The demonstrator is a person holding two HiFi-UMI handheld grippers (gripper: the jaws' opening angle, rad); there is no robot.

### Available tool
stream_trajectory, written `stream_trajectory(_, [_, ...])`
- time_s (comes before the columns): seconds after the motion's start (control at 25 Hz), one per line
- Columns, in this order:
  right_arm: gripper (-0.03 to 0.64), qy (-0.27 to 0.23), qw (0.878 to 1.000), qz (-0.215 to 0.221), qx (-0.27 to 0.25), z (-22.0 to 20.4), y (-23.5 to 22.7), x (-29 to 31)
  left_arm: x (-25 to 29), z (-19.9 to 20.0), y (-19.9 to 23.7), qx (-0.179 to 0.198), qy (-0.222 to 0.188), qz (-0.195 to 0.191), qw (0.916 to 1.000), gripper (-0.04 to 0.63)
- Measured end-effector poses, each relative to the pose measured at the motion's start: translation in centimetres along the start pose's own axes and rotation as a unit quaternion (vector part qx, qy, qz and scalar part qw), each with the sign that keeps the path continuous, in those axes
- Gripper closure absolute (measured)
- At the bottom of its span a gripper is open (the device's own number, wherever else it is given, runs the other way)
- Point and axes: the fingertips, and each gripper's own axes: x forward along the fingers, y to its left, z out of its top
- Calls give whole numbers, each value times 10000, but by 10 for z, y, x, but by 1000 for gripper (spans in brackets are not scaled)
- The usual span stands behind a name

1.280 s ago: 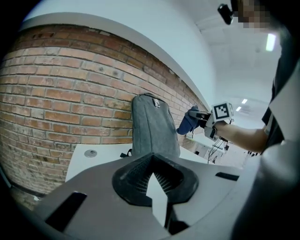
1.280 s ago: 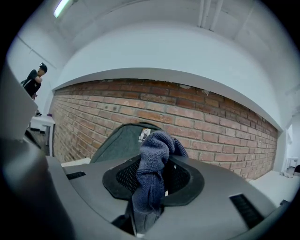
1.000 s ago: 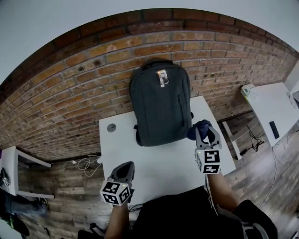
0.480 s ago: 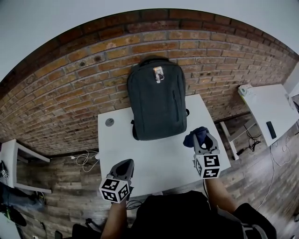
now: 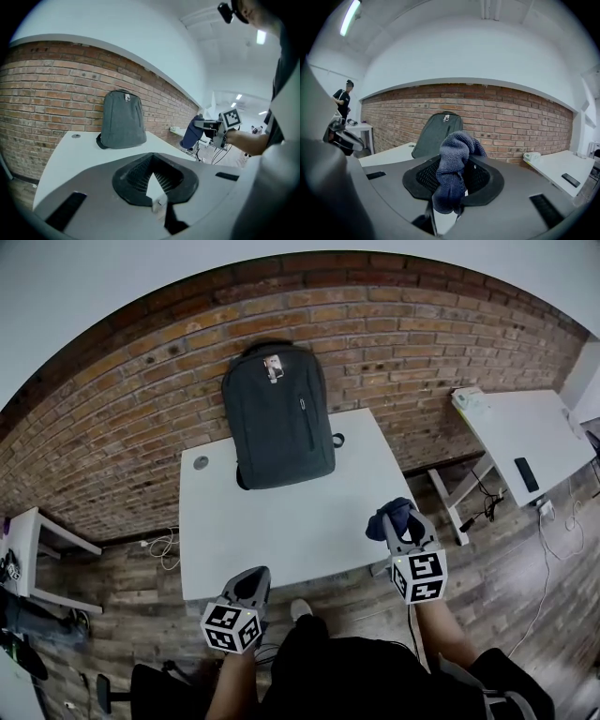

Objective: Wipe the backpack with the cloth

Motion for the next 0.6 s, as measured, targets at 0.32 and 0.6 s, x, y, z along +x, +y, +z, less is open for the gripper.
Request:
stream_trajectory(0.32, [514,28,9995,286,94,-40,-12,-112,-53,-63,-103,-71,163,125,9998,598])
stream_trajectory(0.6, [514,-9,9981,589,169,-55,-10,-176,-96,-80,-160,-24,65,360,9993,598])
